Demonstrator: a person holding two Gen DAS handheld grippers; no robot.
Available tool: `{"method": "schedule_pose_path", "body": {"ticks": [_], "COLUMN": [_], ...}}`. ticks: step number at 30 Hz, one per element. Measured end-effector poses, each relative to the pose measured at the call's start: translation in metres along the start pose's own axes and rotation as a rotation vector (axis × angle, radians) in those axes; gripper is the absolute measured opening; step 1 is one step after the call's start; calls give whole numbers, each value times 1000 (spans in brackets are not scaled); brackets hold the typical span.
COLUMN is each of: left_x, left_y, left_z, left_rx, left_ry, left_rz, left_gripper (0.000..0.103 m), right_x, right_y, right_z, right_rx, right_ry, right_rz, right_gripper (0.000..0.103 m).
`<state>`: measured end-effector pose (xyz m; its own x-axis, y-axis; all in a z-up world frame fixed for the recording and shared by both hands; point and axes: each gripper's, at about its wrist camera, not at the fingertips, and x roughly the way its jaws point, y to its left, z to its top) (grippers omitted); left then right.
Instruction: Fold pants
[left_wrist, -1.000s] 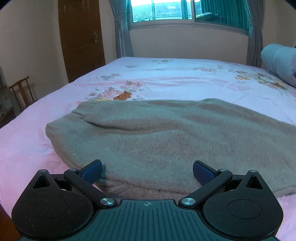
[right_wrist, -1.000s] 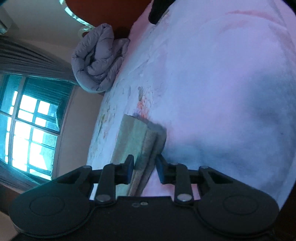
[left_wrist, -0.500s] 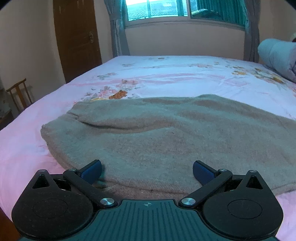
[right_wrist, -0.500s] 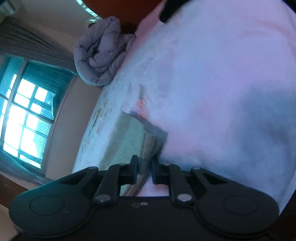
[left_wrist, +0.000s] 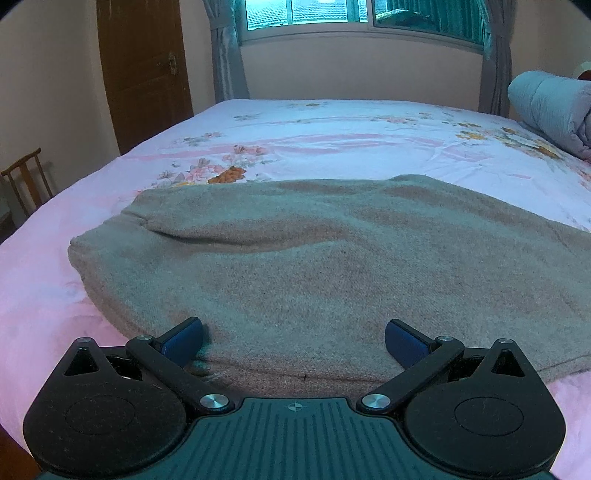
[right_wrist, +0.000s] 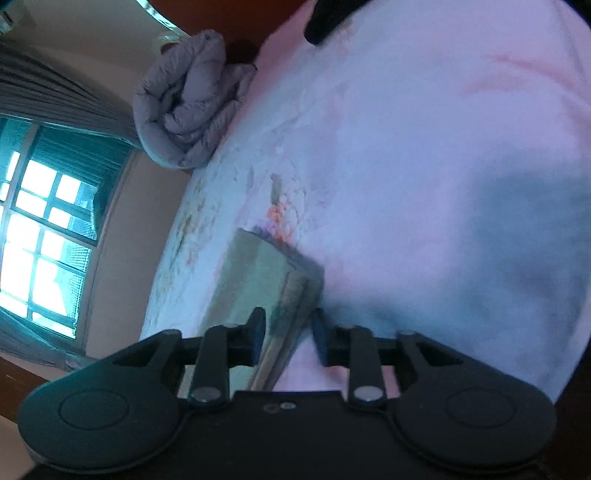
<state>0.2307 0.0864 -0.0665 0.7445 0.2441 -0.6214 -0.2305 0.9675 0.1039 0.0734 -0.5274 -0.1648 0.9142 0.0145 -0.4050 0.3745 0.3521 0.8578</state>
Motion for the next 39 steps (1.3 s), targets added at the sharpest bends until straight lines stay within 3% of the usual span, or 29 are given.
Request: {"method": "schedule_pose_path", "body": {"ticks": [4, 7, 9, 13, 18, 23, 24, 25, 27, 32, 34, 37, 39], "left_x": [1, 1, 2, 3, 3, 3, 3, 3, 4, 3, -9, -38, -49], "left_y": [0, 1, 1, 1, 2, 4, 4, 4, 4, 2, -4, -39, -90], "left_z": [0, 0, 0, -1, -1, -2, -2, -2, -2, -1, 2, 10, 14], "left_rx": [-3, -9, -11, -19, -24, -28, -27, -26, -25, -24, -35, -74, 2], "left_ry": [0, -2, -1, -2, -3, -5, -4, -4, -4, -4, -24, -114, -141], "left_rz": [-2, -6, -8, -10, -16, -22, -23, -23, -23, -14, 3, -65, -159], "left_gripper": [103, 103, 103, 103, 103, 103, 103, 103, 103, 103, 103, 103, 103], "right_x": [3, 18, 19, 7, 3, 20, 22, 22, 12, 15, 24, 30, 30], "right_y": [5, 14, 26, 54, 72, 29, 20, 14, 9, 5, 0, 10, 15], "right_z": [1, 5, 6, 7, 15, 12, 12, 11, 11, 10, 9, 8, 6], "right_rx": [-7, -39, -82, -158, -191, -55, -26, -6, 22, 36, 75, 4, -27], "right_ry": [39, 63, 52, 31, 34, 98, 113, 123, 79, 73, 78, 70, 63], "right_rz": [24, 11, 2, 44, 24, -113, -111, -107, -79, -64, -28, -52, -68], "right_gripper": [19, 3, 0, 0, 0, 1, 7, 6, 18, 19, 19, 10, 10]}}
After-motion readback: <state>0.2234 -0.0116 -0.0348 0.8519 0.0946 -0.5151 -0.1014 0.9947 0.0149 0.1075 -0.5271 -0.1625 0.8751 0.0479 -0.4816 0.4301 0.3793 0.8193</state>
